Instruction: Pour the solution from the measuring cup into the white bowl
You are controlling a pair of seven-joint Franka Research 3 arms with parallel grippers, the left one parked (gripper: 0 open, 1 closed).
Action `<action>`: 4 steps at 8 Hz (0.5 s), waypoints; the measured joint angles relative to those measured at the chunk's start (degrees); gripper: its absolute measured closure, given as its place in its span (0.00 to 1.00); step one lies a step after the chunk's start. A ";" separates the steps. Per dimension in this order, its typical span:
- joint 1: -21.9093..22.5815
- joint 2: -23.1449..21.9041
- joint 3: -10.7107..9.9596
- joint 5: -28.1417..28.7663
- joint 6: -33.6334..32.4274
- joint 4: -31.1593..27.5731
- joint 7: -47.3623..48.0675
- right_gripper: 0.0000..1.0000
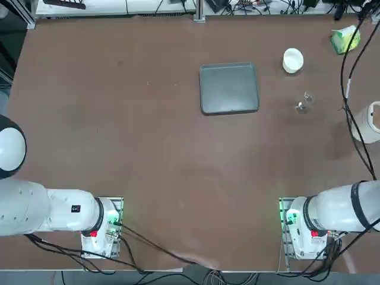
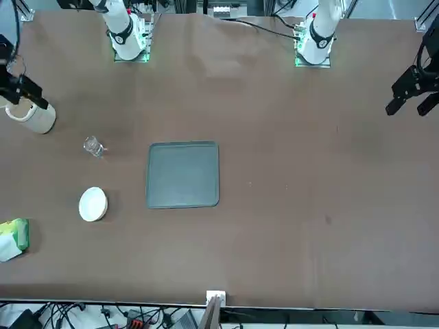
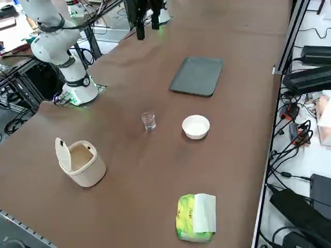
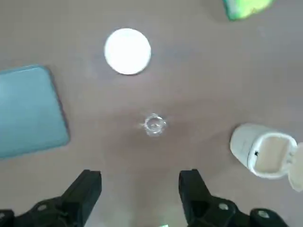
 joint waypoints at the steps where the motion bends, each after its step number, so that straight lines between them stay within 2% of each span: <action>1: 0.45 1.34 0.12 -2.05 2.20 -2.21 5.15 0.00; 4: 4.15 3.16 0.25 -10.01 10.10 -11.55 25.78 0.00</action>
